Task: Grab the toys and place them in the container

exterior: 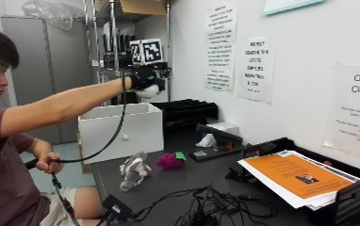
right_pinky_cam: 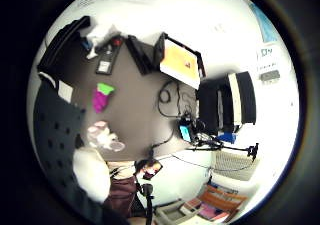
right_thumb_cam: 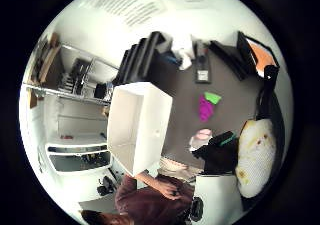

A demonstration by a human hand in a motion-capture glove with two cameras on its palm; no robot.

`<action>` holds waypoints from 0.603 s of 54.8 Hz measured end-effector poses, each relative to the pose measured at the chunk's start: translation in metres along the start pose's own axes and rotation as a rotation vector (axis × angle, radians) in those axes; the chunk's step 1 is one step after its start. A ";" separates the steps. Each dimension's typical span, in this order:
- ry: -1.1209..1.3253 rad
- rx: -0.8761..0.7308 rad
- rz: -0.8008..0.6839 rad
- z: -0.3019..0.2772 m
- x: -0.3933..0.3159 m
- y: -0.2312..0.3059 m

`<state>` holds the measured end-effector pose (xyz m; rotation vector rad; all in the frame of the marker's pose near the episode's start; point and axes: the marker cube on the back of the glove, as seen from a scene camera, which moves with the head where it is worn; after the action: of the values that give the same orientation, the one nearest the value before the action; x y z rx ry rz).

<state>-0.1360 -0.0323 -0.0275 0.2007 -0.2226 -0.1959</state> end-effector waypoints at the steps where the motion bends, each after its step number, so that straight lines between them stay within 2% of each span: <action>1: 0.002 0.006 -0.012 -0.004 -0.008 -0.001; 14: 0.009 0.060 -0.239 -0.033 -0.157 -0.010; 26: 0.000 0.057 -0.417 -0.019 -0.293 -0.011; 33: 0.004 0.061 -0.506 -0.005 -0.329 -0.004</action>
<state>-0.4504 0.0353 -0.0989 0.3164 -0.1707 -0.6908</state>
